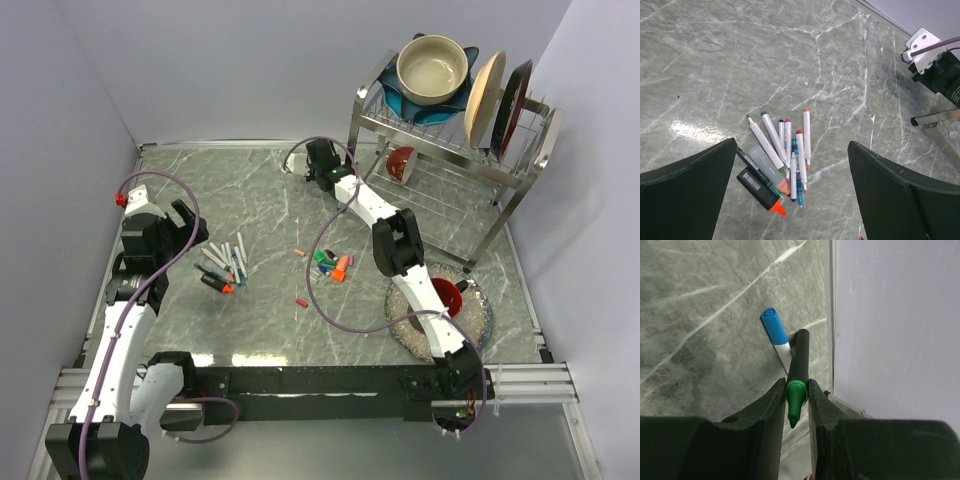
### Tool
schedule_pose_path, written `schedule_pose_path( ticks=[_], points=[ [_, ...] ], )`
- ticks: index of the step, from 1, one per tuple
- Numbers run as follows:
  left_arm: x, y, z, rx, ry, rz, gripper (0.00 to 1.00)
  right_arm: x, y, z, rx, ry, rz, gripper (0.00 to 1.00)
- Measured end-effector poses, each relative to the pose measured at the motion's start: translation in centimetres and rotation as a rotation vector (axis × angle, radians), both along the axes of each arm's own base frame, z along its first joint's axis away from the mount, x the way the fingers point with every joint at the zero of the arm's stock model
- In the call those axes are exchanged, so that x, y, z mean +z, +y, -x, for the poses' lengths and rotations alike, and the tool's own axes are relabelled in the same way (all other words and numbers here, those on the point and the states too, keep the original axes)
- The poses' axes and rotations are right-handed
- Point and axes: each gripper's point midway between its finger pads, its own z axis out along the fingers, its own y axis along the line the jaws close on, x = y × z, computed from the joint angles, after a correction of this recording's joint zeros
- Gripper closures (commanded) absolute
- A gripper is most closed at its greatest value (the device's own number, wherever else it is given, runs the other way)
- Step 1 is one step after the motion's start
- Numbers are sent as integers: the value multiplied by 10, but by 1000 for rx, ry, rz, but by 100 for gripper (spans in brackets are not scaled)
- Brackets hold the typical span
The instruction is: Open the pen caps
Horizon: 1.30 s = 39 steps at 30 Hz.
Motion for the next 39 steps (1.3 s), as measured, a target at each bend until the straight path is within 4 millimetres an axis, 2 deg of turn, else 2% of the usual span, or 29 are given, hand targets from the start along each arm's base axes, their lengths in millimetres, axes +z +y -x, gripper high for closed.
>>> schedule_pose_path(
  ticks=[17, 29, 39],
  points=[
    [5, 0, 2, 0, -18, 0, 1, -2, -11, 4, -54, 2, 17, 100],
    [11, 0, 4, -1, -37, 0, 1, -1, -9, 23, -90, 49, 15, 100],
    [12, 0, 4, -1, -43, 0, 1, 1, 2, 44, -106, 92, 8, 100]
  ],
)
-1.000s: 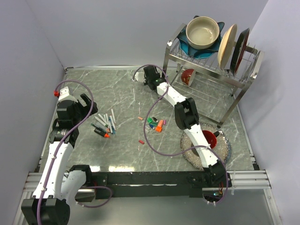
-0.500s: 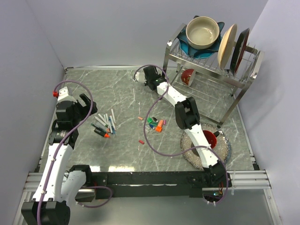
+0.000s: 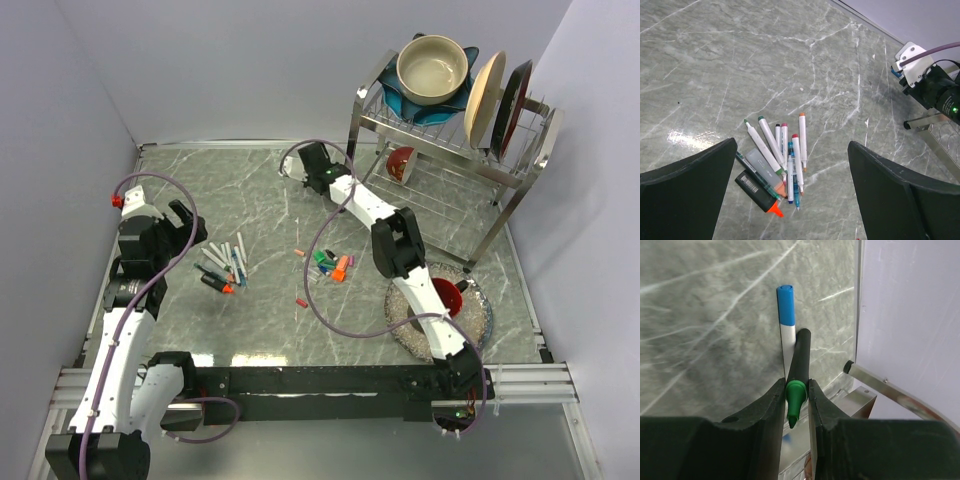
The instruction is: Open the pen caps
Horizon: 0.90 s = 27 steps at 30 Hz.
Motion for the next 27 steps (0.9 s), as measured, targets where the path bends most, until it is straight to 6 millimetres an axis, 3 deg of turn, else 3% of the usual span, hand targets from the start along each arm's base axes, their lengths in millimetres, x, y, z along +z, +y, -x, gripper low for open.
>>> schedule_pose_path(
  ticks=[12, 27],
  points=[
    [3, 0, 1, 0, -11, -1, 1, 1, 15, 22, -31, 38, -32, 100],
    [7, 0, 3, 0, -24, -1, 1, 2, 12, 47, -104, 80, -43, 100]
  ],
)
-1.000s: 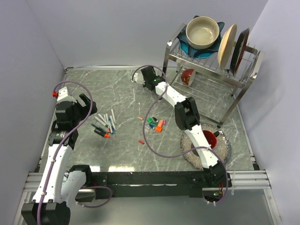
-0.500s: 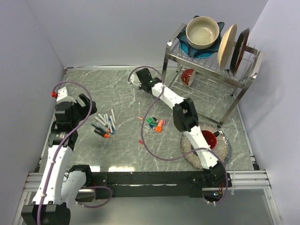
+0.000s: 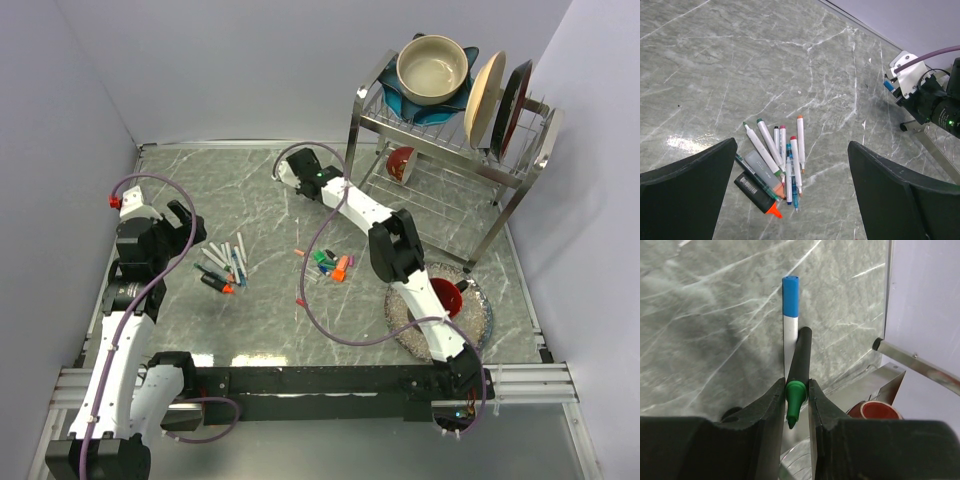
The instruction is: Open the pen caps
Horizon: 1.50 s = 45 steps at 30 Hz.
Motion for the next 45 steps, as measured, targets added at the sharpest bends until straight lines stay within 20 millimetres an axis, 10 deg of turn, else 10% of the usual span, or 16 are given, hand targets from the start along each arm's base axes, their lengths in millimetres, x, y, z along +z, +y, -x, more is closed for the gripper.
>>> schedule_pose_path(
  ticks=[45],
  points=[
    [3, 2, 1, 7, -10, -1, 1, 2, 55, 56, 41, 118, -98, 100]
  ],
)
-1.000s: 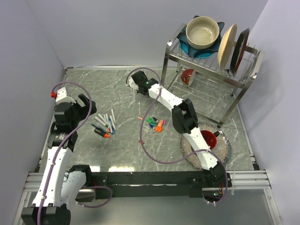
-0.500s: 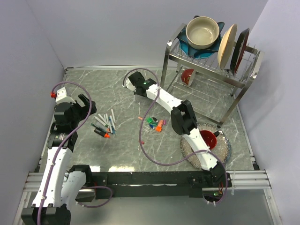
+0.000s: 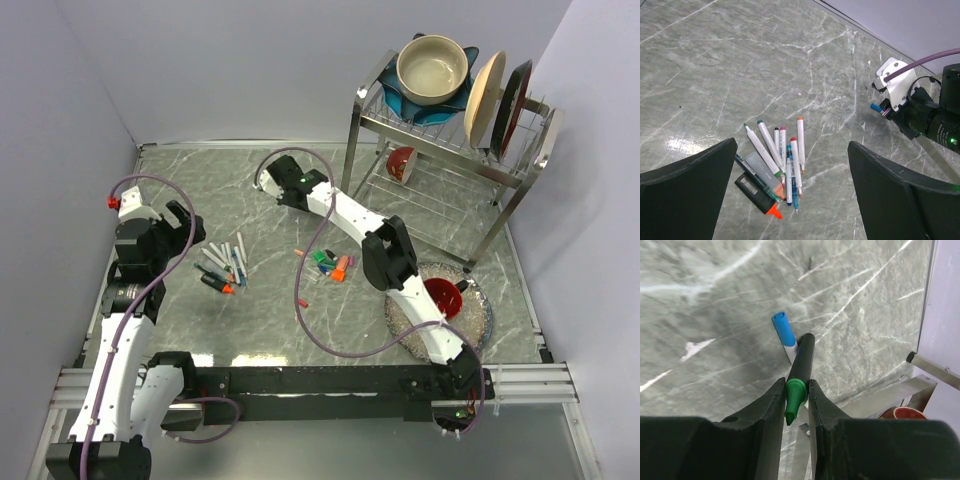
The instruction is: Open the pen caps
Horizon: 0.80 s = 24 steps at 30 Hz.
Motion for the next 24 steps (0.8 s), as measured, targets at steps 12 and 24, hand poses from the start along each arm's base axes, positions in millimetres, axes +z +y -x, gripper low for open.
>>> schedule_pose_path(
  ticks=[12, 24],
  points=[
    [0, 0, 0, 0, 0, 0, 1, 3, 22, 29, 55, 54, -33, 100],
    [3, 7, 2, 32, -9, -7, 1, 10, 49, 79, 126, 171, -105, 100]
  ],
)
